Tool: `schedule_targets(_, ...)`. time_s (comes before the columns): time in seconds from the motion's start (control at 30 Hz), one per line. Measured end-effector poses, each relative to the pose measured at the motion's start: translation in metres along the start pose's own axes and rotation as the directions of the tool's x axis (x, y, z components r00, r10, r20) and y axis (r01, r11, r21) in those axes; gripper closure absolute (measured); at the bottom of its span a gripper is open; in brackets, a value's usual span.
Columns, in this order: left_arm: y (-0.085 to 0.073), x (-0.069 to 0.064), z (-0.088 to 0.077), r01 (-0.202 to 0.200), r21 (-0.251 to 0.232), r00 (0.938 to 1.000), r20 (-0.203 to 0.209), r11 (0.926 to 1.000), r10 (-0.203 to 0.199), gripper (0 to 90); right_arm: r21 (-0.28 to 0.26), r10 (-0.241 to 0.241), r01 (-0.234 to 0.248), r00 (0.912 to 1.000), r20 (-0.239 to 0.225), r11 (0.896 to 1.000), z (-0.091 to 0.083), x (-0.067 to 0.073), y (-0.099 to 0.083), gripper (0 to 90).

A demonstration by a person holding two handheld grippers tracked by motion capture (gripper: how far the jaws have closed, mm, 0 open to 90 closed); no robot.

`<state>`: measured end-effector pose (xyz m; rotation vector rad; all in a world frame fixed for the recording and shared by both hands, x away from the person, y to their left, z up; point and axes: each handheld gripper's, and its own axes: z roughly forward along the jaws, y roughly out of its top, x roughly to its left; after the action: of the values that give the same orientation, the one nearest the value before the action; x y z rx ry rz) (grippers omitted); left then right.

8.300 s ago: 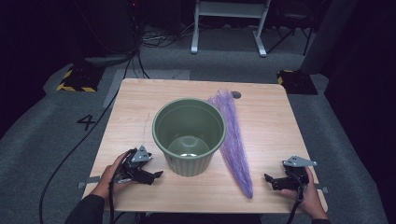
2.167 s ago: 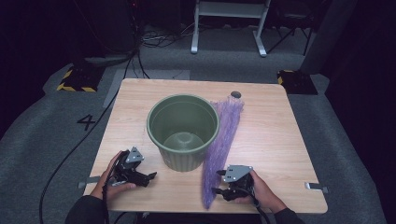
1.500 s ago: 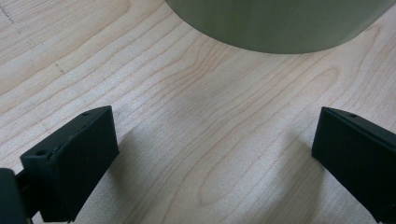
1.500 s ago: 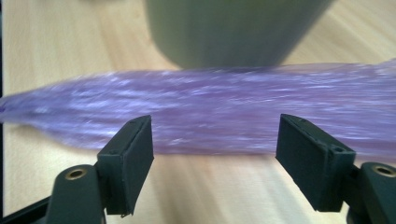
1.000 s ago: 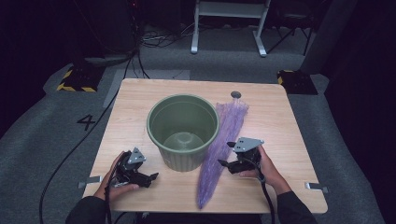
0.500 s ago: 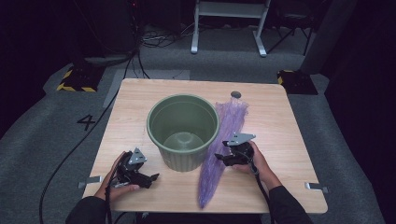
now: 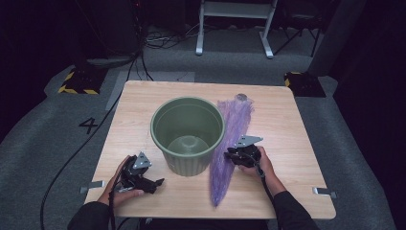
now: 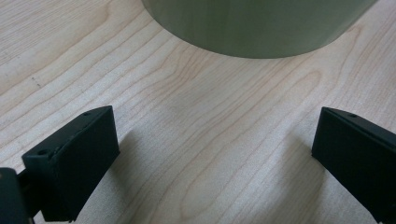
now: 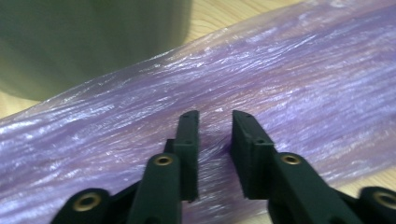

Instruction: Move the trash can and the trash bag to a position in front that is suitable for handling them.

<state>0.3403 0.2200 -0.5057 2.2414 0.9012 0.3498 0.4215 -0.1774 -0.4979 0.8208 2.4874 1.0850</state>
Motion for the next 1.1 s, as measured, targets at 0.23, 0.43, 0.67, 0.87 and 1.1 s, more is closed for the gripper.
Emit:
schedule_targets(0.23,0.000,0.001,0.001,-0.004,0.001,0.9999,0.012,1.0000,0.004,0.0,-0.006,0.085,-0.085,0.9950,0.052,0.996,-0.006,-0.013,-0.007,78.4)
schedule_targets(0.43,0.004,0.002,0.004,-0.011,0.001,0.9998,0.017,0.9999,0.011,0.0,-0.003,0.118,-0.118,0.9888,0.091,0.993,-0.016,-0.024,-0.014,70.3)
schedule_targets(0.67,0.005,0.001,0.005,-0.011,0.001,0.9998,0.019,0.9999,0.011,0.0,-0.074,0.114,-0.110,0.9917,0.060,0.991,-0.050,-0.025,-0.014,42.5)
schedule_targets(0.87,0.005,0.001,0.005,-0.010,0.001,0.9998,0.019,0.9999,0.010,0.0,-0.167,0.057,-0.059,0.9982,-0.018,0.984,-0.085,-0.010,-0.027,52.1)
schedule_targets(1.1,0.005,0.001,0.005,-0.011,0.000,0.9998,0.019,0.9999,0.011,0.0,-0.142,-0.014,0.000,0.9955,-0.094,0.990,-0.092,0.012,-0.043,58.7)
